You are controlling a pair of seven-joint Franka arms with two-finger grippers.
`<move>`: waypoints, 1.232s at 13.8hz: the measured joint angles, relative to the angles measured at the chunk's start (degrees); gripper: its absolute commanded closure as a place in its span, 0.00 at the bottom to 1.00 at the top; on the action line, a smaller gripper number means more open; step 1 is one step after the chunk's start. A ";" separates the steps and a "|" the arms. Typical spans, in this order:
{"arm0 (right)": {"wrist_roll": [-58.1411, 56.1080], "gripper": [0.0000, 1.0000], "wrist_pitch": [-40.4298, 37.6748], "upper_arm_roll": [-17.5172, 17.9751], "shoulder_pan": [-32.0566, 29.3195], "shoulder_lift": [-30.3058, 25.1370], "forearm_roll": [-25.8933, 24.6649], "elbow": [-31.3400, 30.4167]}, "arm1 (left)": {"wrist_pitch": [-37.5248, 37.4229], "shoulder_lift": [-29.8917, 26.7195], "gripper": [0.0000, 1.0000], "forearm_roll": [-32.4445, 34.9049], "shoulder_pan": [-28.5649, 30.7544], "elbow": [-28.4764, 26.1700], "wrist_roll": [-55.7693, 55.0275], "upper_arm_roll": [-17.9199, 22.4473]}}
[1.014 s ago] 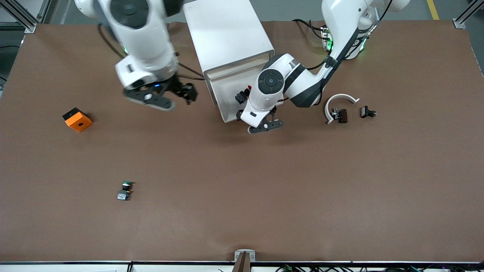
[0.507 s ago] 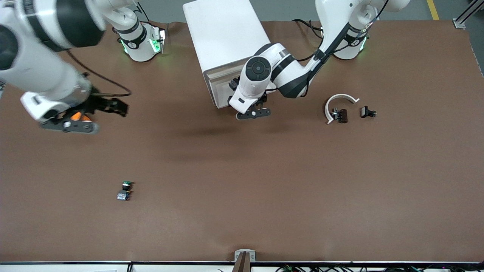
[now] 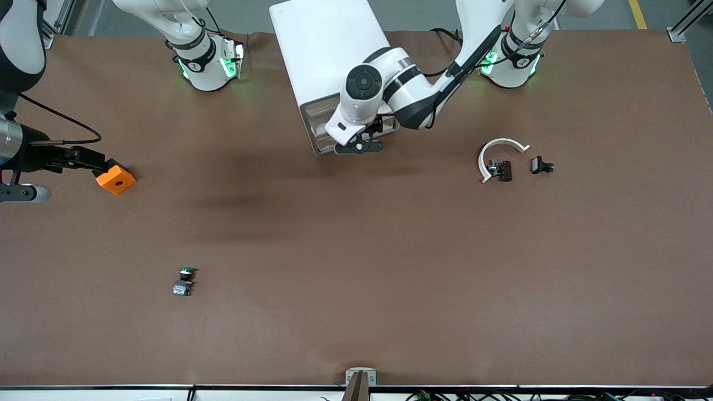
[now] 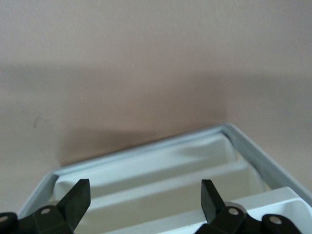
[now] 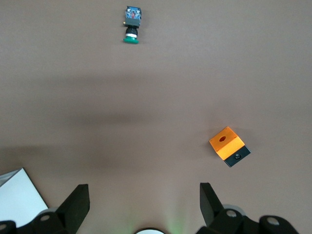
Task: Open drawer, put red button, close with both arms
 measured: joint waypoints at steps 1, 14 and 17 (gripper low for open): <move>0.00 0.00 0.00 0.16 0.00 0.00 -0.04 -0.03 | -0.02 -0.10 0.00 0.00 -0.02 -0.30 -0.27 -0.37; -6.15 0.00 0.07 0.25 -4.71 0.04 -0.16 0.31 | -0.17 -0.10 0.00 -0.01 0.08 -0.80 -12.17 -1.65; -6.17 0.00 0.07 0.25 -5.02 0.02 -0.17 0.55 | -0.06 -0.10 0.00 0.01 3.15 -0.49 -12.18 -1.49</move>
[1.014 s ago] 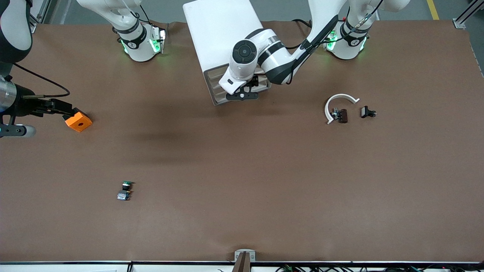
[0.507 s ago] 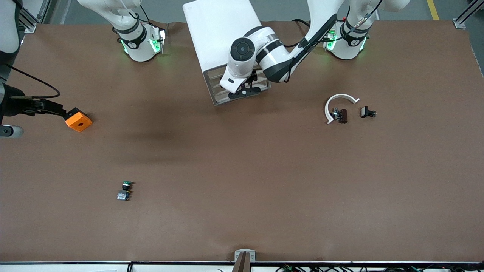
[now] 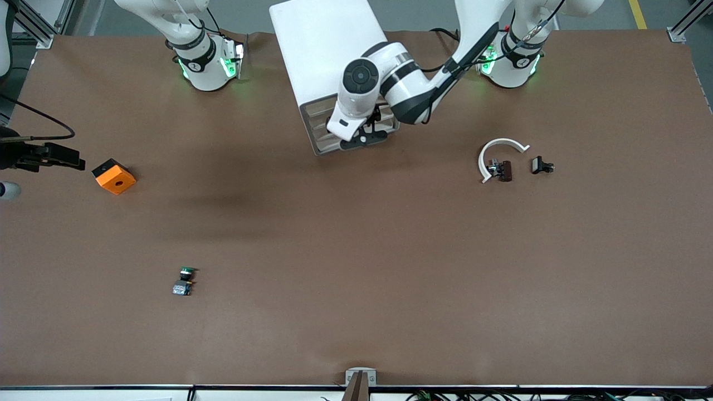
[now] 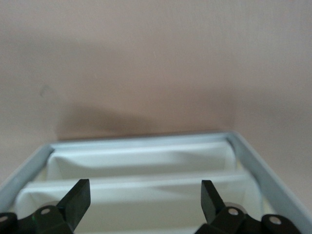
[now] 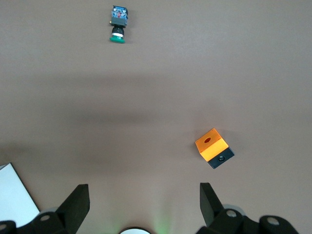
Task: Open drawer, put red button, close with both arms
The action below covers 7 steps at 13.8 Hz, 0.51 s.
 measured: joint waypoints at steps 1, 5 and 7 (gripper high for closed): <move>0.00 0.00 -0.01 0.00 -0.20 0.00 0.00 0.06 | 0.02 0.00 0.00 0.41 2.18 0.31 0.14 0.06; 0.00 0.00 0.02 -0.01 -1.05 0.00 -0.01 0.68 | 0.01 -0.01 0.00 2.67 12.46 1.59 2.57 0.04; 0.00 0.00 -0.03 -0.01 -1.33 -0.06 0.00 2.33 | 0.02 -0.36 0.00 2.77 16.46 1.78 6.53 -0.04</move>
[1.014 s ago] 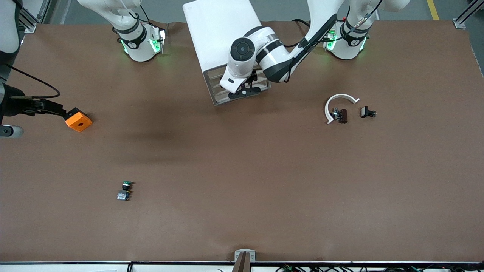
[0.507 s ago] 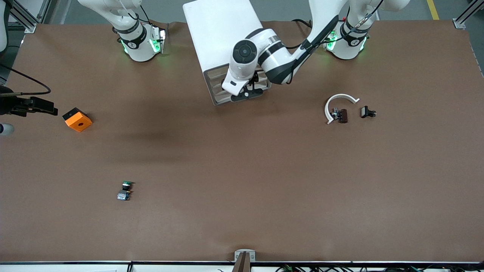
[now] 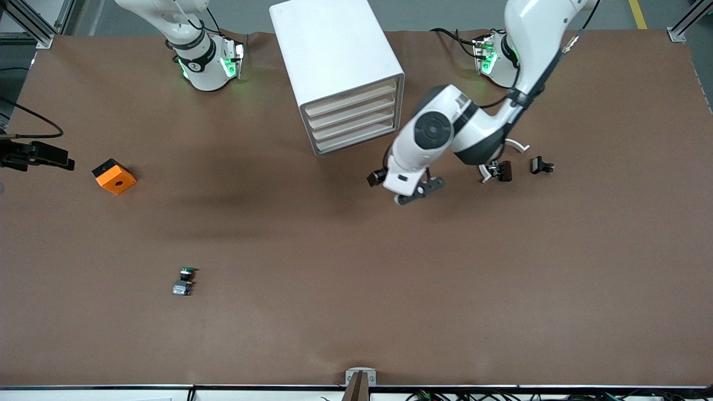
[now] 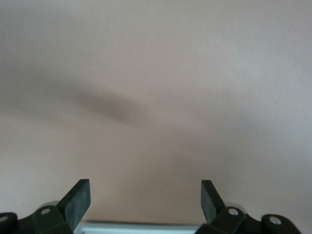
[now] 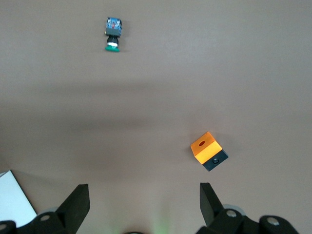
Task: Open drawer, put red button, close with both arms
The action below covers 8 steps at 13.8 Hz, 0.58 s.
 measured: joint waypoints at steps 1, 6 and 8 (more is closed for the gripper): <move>0.00 0.00 -0.10 0.00 -0.34 -0.06 0.00 0.57 | 0.00 -0.64 0.00 0.01 1.75 0.01 2.02 -0.07; -0.03 0.00 -3.53 0.07 -1.71 -0.40 0.04 1.05 | -0.94 -7.57 0.00 0.01 9.59 -2.39 12.50 -1.00; -0.03 0.00 -3.47 0.26 -1.71 -1.42 0.04 1.08 | -1.52 -11.37 0.00 0.01 12.07 -5.00 18.50 -1.50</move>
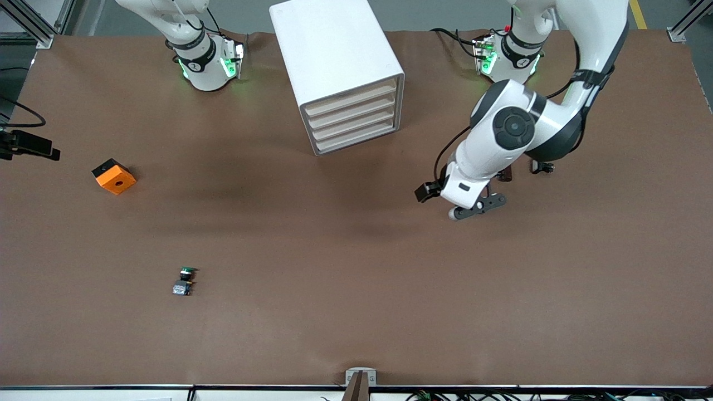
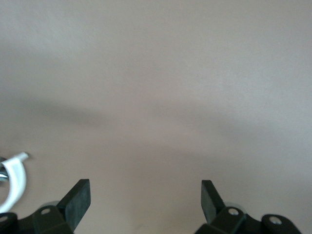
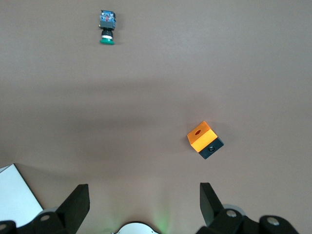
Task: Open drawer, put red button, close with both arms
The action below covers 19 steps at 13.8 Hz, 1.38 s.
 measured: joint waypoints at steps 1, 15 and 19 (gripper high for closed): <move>0.00 0.00 0.28 0.00 -0.04 -0.79 0.00 -0.12 | -1.51 -2.33 0.00 0.00 1.00 -1.09 2.40 -0.10; -0.29 0.00 4.68 1.47 0.53 -16.00 0.06 -13.34 | -27.49 -19.31 0.00 -9.00 23.15 4.02 34.49 4.27; -0.29 0.00 4.73 1.43 0.73 -17.53 0.06 -15.22 | -27.54 -20.69 0.00 -7.72 23.16 6.00 36.21 5.55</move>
